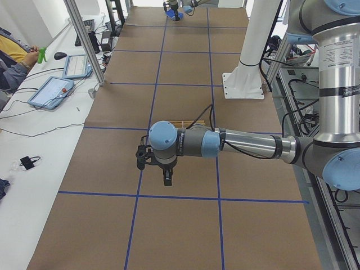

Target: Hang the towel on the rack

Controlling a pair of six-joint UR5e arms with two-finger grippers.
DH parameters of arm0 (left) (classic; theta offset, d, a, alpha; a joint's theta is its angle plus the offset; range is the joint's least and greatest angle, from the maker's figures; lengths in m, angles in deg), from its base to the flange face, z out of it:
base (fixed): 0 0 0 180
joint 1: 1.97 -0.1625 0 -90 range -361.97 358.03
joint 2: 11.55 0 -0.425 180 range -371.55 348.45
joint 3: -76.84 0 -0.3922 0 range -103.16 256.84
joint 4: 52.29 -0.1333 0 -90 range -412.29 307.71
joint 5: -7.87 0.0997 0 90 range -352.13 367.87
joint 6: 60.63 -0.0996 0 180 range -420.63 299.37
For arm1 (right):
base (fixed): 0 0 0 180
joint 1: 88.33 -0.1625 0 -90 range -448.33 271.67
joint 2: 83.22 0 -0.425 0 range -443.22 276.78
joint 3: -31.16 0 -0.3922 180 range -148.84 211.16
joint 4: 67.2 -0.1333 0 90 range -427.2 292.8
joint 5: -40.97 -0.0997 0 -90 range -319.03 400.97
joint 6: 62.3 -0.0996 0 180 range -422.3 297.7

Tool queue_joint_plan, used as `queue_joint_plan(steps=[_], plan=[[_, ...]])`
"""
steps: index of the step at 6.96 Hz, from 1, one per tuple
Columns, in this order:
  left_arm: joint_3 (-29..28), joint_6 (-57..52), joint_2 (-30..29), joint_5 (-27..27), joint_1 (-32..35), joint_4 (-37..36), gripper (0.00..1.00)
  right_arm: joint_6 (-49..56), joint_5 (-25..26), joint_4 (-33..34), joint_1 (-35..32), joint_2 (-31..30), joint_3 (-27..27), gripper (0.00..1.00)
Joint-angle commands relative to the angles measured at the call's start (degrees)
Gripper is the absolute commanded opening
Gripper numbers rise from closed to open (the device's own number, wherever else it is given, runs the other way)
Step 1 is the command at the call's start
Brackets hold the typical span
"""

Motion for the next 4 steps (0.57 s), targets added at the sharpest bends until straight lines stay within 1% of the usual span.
queue_joint_plan(steps=[1,4], plan=[[0.33,1.66,-0.26,0.0,0.0,0.02,0.98,0.48,0.33,-0.11,0.04,-0.29,-0.2,0.0],[0.42,1.66,-0.43,0.0,0.0,0.02,0.98,2.23,0.33,-0.11,0.04,0.06,-0.12,0.0]])
